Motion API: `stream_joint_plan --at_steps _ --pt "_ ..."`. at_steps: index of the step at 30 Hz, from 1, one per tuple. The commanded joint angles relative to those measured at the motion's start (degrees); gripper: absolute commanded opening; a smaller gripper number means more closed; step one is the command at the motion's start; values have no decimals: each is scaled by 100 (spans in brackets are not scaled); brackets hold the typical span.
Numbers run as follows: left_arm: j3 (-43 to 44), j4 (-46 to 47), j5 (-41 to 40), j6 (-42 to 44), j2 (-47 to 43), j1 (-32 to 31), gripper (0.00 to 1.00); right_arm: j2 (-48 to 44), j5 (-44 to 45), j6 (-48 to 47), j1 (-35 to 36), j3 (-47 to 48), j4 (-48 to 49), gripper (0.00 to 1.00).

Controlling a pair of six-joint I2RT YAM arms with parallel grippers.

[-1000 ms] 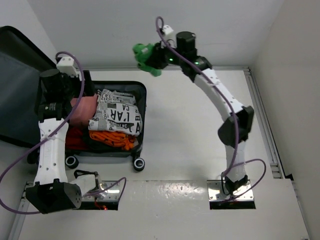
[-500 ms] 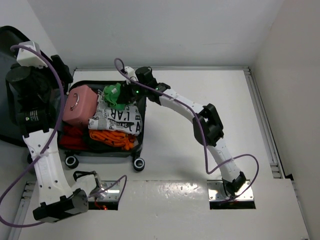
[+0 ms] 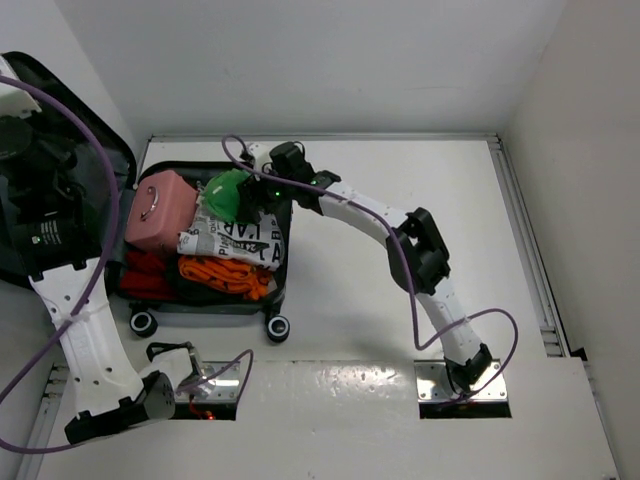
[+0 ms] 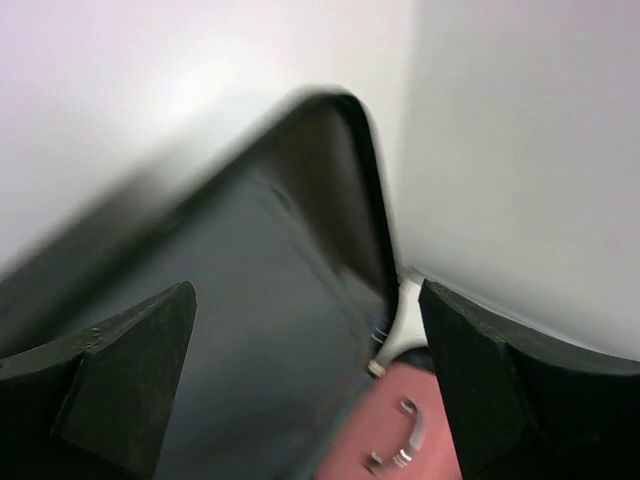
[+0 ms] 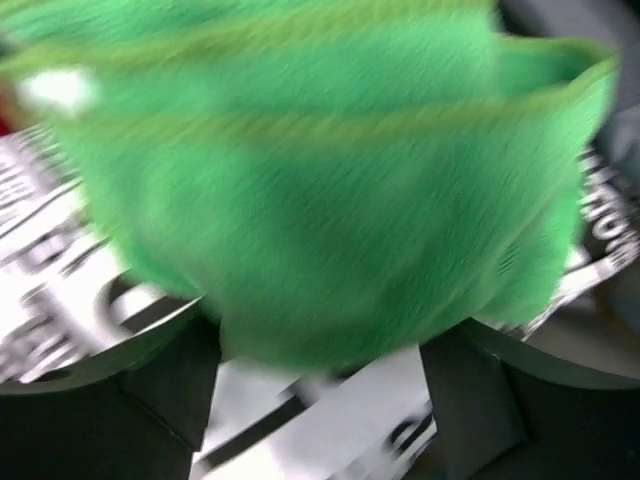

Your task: Pack the luggage

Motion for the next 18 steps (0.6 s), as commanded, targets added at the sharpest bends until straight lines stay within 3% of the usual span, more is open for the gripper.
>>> stream_joint_plan --at_steps 1,4,10,15,18 --pt "560 492 -1262 734 326 27 99 -913 -447 -332 220 -179 -58 78" --pt "815 422 -1449 1295 651 140 99 -1292 -580 -279 158 -258 21 82" --pt "974 -8 -1309 1386 1048 474 99 -1872 -914 300 -149 -434 417 84" --pt "922 184 -1045 1508 1171 835 99 -2048 -941 266 -316 -355 277 86" --pt "922 465 -1045 1912 1321 1011 94 -2110 -923 310 -413 -460 154 86"
